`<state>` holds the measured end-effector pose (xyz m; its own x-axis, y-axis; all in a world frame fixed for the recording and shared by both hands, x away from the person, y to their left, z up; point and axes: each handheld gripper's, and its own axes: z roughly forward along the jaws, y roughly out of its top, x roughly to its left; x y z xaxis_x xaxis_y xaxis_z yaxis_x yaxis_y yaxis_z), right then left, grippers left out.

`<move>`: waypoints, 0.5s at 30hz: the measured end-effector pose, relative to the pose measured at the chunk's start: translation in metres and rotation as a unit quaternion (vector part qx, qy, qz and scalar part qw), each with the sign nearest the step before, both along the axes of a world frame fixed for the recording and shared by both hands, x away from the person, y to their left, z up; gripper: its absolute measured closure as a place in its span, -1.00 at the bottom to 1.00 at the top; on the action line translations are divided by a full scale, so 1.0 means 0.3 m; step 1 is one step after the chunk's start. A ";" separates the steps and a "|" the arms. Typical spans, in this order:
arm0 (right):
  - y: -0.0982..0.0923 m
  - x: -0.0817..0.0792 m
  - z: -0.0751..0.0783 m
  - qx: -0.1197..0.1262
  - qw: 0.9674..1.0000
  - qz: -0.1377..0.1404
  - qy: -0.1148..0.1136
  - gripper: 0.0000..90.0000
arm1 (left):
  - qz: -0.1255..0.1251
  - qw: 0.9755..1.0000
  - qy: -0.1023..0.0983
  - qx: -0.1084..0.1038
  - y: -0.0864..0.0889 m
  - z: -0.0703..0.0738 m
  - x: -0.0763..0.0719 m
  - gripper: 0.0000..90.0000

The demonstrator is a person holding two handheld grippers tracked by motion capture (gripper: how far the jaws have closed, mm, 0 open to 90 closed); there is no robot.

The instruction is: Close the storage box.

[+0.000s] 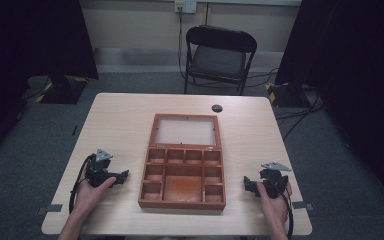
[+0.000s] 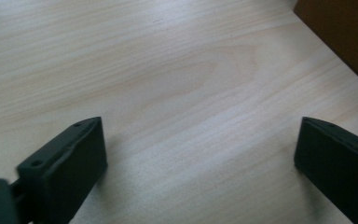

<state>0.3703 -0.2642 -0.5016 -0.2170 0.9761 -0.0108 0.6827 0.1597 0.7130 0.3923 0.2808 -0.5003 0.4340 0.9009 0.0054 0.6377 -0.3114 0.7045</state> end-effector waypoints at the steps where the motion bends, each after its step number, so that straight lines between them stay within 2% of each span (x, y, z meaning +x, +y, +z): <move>1: -0.001 0.000 0.000 0.000 1.000 0.001 0.000 -1.00 | -0.002 1.000 -0.001 -0.001 -0.001 0.001 -0.002 -0.88; 5: 0.000 -0.001 0.000 0.000 1.000 -0.007 0.001 -1.00 | -0.001 1.000 0.002 -0.003 -0.002 0.004 -0.001 -0.83; 8: 0.000 -0.002 0.000 -0.001 1.000 -0.008 0.001 -1.00 | -0.004 1.000 -0.001 -0.011 -0.005 0.009 -0.001 -0.62; 9: 0.000 -0.002 0.000 -0.001 1.000 -0.008 0.001 -1.00 | -0.004 1.000 -0.001 -0.011 -0.005 0.009 -0.001 -0.64; 10: 0.002 0.000 0.001 -0.001 1.000 0.005 0.001 -1.00 | -0.007 1.000 0.005 -0.014 -0.002 0.015 0.003 -0.64; 11: 0.002 0.000 0.001 -0.001 1.000 0.005 0.001 -1.00 | -0.007 1.000 0.005 -0.014 -0.002 0.015 0.003 -0.63; 12: 0.006 -0.001 0.004 -0.002 1.000 0.018 0.006 -0.99 | -0.008 1.000 0.005 -0.014 -0.001 0.019 0.003 -0.63; 14: 0.011 0.002 0.011 -0.004 1.000 0.022 0.010 -0.89 | -0.013 1.000 -0.001 -0.020 -0.001 0.030 0.002 -0.63; 15: 0.015 0.003 0.018 -0.003 1.000 0.027 0.014 -0.76 | -0.011 1.000 -0.006 -0.022 -0.001 0.038 0.002 -0.63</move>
